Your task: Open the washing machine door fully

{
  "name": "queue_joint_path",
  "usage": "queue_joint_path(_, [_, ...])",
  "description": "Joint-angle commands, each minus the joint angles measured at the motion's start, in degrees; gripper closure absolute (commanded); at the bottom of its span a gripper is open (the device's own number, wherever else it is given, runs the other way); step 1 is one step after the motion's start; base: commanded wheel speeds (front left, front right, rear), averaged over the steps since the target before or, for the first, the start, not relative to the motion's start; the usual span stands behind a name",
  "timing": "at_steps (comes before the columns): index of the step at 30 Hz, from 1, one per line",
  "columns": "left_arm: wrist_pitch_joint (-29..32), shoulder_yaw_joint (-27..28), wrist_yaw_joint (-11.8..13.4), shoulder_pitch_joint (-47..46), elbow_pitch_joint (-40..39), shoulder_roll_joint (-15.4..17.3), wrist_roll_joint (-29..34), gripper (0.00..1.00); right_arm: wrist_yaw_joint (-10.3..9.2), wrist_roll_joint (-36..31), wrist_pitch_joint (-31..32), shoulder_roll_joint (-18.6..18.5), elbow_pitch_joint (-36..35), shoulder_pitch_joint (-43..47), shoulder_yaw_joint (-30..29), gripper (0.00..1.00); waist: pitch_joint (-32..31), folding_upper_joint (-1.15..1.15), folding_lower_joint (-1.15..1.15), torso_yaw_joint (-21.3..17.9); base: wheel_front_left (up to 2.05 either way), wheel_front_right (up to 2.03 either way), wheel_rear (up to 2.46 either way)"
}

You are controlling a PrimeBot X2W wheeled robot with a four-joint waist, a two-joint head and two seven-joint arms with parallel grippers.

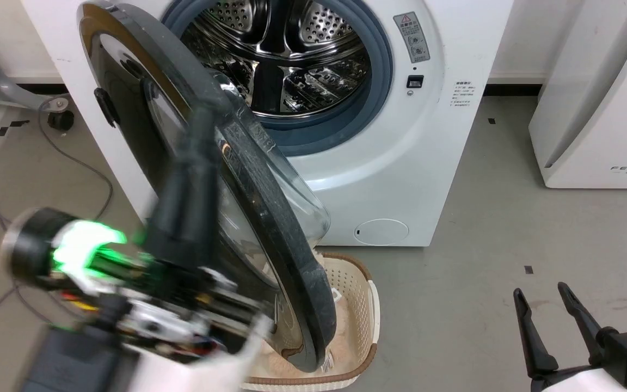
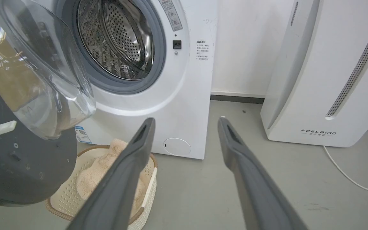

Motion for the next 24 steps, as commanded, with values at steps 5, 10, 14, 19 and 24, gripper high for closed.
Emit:
queue_joint_path(5, [4.2, -9.8, -2.6, 1.3, 0.3, -0.4, -2.0, 1.00, 0.03, 0.2, 0.1, 0.2, 0.3, 0.8, -0.4, 0.00, -0.1, 0.00, 0.00, 0.3, 0.00, 0.00, 0.00])
queue_joint_path(10, [10.2, -17.9, -3.7, 5.7, 4.6, -0.2, -5.0, 1.00, 0.03, 0.4, 0.4, 0.2, 0.6, 1.1, -0.5, 0.00, -0.6, 0.00, 0.00, 0.7, 0.00, 0.00, 0.00])
queue_joint_path(14, [15.4, -21.8, -3.8, 9.6, 7.9, 0.3, -6.9, 1.00, 0.03, 0.5, 0.6, 0.2, 0.7, 1.3, -0.2, 0.00, -0.8, 0.00, 0.00, 0.7, 0.00, 0.00, 0.00])
queue_joint_path(19, [20.2, -23.3, -2.9, 12.3, 13.3, 1.0, -7.4, 1.00, 0.03, 0.7, 0.6, 0.2, 0.9, 1.3, 0.1, 0.00, -0.6, 0.00, 0.00, 0.6, 0.00, 0.00, 0.00])
queue_joint_path(24, [19.6, -22.0, -0.3, 10.1, 21.5, 0.2, -6.5, 1.00, 0.03, 1.0, 0.6, 0.2, 1.4, 0.9, 0.3, 0.00, 0.0, 0.00, 0.00, 0.2, 0.00, 0.00, 0.00])
